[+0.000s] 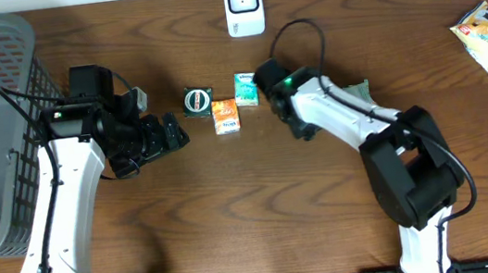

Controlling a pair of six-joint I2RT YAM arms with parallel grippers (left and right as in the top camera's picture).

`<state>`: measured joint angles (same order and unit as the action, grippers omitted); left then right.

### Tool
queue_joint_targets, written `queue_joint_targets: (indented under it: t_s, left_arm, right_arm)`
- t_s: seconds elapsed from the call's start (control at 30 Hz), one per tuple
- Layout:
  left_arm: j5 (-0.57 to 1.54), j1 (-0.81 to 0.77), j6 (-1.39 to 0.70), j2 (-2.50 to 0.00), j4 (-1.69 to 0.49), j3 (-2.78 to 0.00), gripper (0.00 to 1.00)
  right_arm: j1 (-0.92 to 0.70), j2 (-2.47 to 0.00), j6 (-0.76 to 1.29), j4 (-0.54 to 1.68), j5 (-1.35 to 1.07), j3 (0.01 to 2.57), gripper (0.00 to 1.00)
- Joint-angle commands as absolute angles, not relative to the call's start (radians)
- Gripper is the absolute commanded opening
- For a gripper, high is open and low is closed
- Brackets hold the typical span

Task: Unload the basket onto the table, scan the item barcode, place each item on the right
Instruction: 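Carry the pouch right and lower it onto the table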

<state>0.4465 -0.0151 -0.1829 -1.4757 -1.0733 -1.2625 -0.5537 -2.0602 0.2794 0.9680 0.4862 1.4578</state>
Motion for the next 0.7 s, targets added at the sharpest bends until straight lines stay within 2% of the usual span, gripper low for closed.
queue_joint_targets:
  t_s: [0.0,0.2,0.53,0.67]
  left_arm:
    - [0.452,-0.017,-0.169,-1.483,-1.076,-1.261,0.98]
    - [0.452,-0.017,-0.169,-1.483,-1.076,-1.261,0.98]
    - [0.452,-0.017,-0.169,-1.483,-1.076,-1.261,0.98]
    - [0.452,-0.017,-0.169,-1.483,-1.076,-1.261,0.98]
  right_arm:
    - [-0.572,-2.055,0.278,0.989,0.413,1.534,0.31]
    - [-0.564,-2.055,0.2,1.047,0.426,1.629,0.6]
    - [-0.456,-2.056,0.2,1.039,0.522,1.599,0.68]
    - [-0.35,-2.056,0.186,0.991,0.453,1.602,0.7]
